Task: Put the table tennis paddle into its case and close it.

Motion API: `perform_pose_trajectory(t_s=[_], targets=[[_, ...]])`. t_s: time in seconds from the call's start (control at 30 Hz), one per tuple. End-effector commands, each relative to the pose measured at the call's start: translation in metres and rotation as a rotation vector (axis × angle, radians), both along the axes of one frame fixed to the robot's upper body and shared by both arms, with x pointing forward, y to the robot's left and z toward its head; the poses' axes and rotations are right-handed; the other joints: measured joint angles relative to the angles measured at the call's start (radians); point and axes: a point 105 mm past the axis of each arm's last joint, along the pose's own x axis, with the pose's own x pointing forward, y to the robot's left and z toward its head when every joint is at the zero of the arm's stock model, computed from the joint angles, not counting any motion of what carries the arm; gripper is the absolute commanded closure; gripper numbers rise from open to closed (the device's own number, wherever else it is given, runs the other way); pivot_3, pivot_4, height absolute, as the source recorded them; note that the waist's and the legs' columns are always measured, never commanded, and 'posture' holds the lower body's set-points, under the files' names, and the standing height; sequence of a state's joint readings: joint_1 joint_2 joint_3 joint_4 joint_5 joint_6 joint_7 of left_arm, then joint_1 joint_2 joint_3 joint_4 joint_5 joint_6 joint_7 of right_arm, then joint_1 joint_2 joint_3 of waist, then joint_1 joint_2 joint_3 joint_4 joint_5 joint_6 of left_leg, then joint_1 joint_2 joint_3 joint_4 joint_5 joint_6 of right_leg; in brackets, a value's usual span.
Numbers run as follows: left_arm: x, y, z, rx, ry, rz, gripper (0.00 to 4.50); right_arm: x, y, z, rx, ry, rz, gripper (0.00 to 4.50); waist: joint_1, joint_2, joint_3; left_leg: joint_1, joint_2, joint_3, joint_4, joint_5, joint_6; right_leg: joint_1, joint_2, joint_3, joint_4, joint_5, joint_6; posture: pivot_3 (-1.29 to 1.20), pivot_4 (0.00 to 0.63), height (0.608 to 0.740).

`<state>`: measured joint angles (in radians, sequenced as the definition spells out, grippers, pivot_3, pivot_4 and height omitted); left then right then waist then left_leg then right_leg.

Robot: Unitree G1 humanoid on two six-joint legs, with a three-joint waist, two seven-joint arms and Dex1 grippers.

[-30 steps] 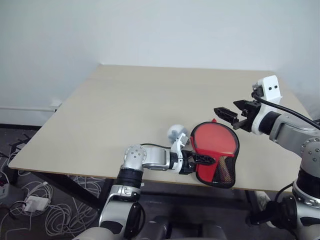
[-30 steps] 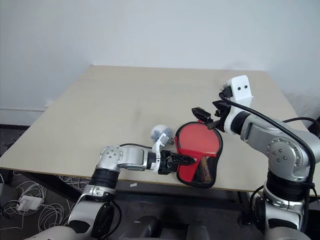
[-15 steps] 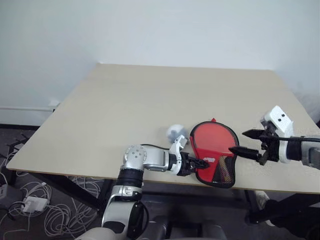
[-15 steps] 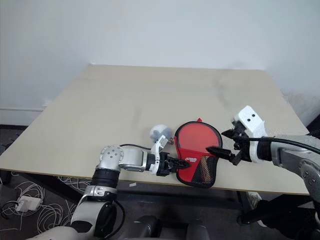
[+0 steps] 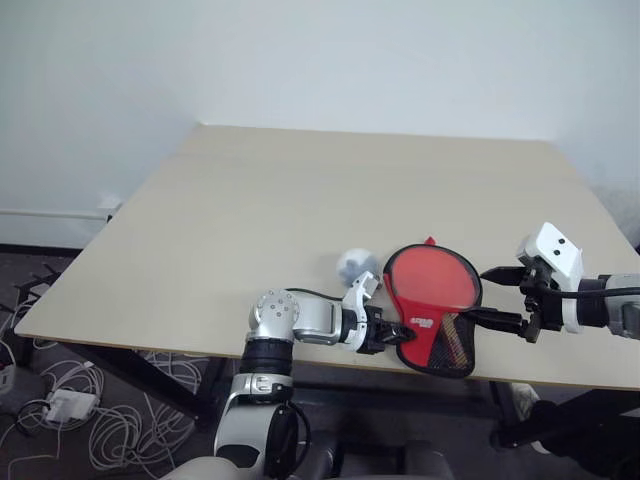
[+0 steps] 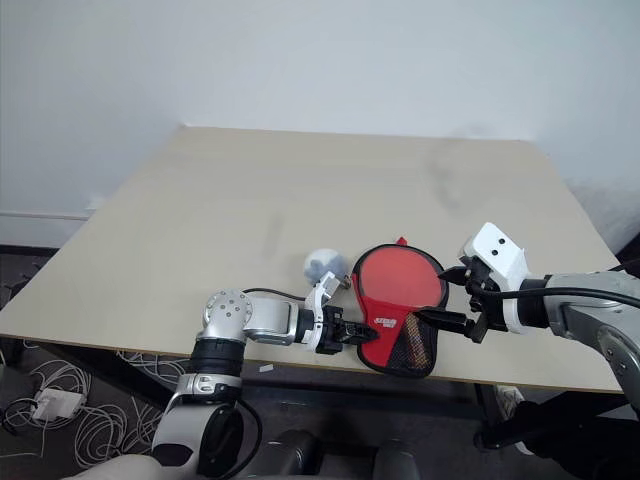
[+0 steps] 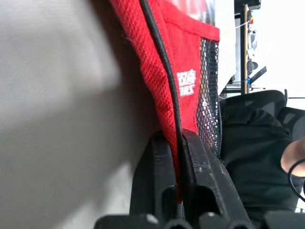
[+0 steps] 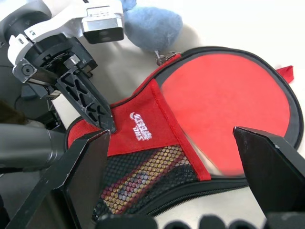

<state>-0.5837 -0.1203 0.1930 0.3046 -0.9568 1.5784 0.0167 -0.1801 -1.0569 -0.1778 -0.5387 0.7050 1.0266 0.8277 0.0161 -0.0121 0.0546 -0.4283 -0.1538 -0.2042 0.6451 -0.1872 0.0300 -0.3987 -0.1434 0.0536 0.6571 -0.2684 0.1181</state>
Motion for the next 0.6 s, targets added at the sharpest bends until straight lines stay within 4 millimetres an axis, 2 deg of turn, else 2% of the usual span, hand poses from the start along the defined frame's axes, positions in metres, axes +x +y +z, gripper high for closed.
perform_pose_trajectory(t_s=[0.03, 0.27, 0.6], targets=[[-0.005, -0.002, 0.000, -0.007, 0.015, -0.022, 4.49, 0.001, -0.001, 0.008, -0.026, -0.042, 0.013, 0.00, 0.000, 0.000, 0.000, 0.000, 0.000, 0.000, 0.000, 0.000, 0.000, 0.000, 0.000, 0.000, 0.000, 0.000, 0.000, 0.00, 0.000, 0.698], [-0.003, -0.009, 0.012, -0.027, -0.023, -0.001, 4.49, 0.000, 0.001, 0.008, -0.031, -0.042, 0.021, 0.00, 0.000, 0.000, 0.000, 0.000, 0.000, 0.000, 0.000, 0.000, 0.000, 0.001, 0.000, 0.000, 0.000, 0.000, 0.000, 0.00, 0.000, 0.698], [-0.026, -0.012, 0.017, -0.036, -0.055, -0.027, 4.49, 0.000, 0.008, 0.008, -0.022, -0.041, 0.038, 0.00, 0.000, 0.000, 0.000, 0.000, 0.000, 0.000, 0.001, 0.000, 0.000, 0.001, 0.000, 0.001, 0.000, 0.000, 0.000, 0.00, 0.000, 0.698]])
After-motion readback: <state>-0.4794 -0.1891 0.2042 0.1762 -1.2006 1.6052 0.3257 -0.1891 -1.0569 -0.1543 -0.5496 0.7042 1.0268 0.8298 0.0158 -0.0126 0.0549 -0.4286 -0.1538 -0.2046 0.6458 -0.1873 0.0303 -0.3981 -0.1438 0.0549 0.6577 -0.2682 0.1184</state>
